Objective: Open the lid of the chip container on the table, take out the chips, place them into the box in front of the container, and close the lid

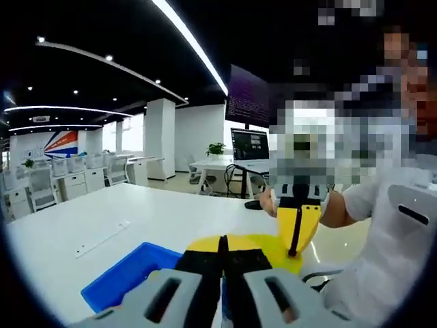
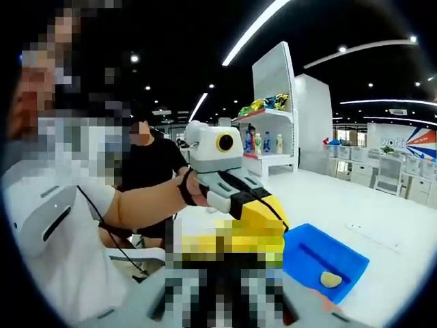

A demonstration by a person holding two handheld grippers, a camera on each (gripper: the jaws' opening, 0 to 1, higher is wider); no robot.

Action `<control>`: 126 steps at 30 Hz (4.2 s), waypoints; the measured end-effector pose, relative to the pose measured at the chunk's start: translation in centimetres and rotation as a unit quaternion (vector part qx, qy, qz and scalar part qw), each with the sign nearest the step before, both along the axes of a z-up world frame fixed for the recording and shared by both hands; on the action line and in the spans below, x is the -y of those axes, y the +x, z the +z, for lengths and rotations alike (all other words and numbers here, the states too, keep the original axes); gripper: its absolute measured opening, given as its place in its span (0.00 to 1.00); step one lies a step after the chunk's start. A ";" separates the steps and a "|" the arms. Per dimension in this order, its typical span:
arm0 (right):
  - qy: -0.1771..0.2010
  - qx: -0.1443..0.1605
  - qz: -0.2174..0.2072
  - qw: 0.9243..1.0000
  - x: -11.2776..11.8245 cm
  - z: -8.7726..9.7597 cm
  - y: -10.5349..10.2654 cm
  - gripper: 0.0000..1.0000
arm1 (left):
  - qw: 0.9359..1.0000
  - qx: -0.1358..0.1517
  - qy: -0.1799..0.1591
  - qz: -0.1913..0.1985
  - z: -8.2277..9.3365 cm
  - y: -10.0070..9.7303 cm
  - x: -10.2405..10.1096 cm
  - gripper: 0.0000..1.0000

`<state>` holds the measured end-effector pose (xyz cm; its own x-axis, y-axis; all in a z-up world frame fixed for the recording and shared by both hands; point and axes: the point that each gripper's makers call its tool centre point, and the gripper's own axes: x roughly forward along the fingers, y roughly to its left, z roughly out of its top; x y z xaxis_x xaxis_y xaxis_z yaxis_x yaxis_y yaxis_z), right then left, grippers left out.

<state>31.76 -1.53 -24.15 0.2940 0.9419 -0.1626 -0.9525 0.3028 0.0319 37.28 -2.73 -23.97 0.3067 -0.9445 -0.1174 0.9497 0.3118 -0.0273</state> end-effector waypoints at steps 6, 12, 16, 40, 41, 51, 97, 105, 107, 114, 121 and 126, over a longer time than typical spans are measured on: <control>-0.023 0.023 -0.001 0.999 -0.2 -0.1 -0.2 0.00 | 1.000 0.001 -0.002 -0.004 0.0 -0.1 0.1 0.01; -0.025 0.033 0.007 0.999 0.0 -0.3 -0.2 0.00 | 1.000 0.007 0.005 0.000 -0.1 -0.1 0.1 0.01; -0.029 0.045 0.007 0.999 -0.1 -0.2 -0.4 0.00 | 1.000 0.018 0.002 0.001 0.0 -0.1 0.3 0.01; -0.016 0.051 -0.014 0.998 1.8 -0.2 0.7 0.01 | 0.999 0.035 -0.014 -0.008 0.3 -1.0 -1.8 0.02; -0.015 0.050 -0.015 0.999 1.9 -0.2 0.8 0.01 | 0.999 0.035 -0.014 -0.008 0.3 -1.0 -2.0 0.02; -0.003 0.037 -0.029 0.999 3.4 -0.3 1.4 0.01 | 0.998 0.050 -0.009 -0.037 -0.2 -3.5 -3.9 0.10; -0.061 0.013 -0.186 0.980 11.8 -13.7 12.3 0.71 | 0.981 -0.023 0.087 0.169 -15.5 5.9 -12.5 0.75; -0.076 0.010 -0.179 0.981 9.6 -15.8 13.4 0.69 | 0.979 -0.043 0.060 0.188 -16.9 7.6 -11.5 0.68; -0.088 0.007 -0.178 0.980 9.2 -16.6 13.7 0.69 | 0.981 -0.045 0.055 0.181 -17.1 7.6 -11.0 0.68; -0.086 -0.002 -0.187 0.979 8.3 -17.4 14.0 0.65 | 0.983 -0.046 0.029 0.178 -17.3 7.9 -10.1 0.59; -0.060 -0.014 -0.192 0.979 8.0 -17.2 14.7 0.50 | 0.982 -0.038 0.035 0.181 -17.5 7.8 -10.0 0.56; -0.051 -0.024 -0.191 0.980 7.8 -17.3 14.5 0.46 | 0.981 -0.037 0.037 0.189 -17.9 8.1 -10.1 0.54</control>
<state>46.30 -9.34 -41.50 0.6114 0.7433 -0.2714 -0.7677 0.6404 0.0245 45.35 7.34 -41.85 0.6206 -0.7537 -0.2165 0.7626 0.6443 -0.0569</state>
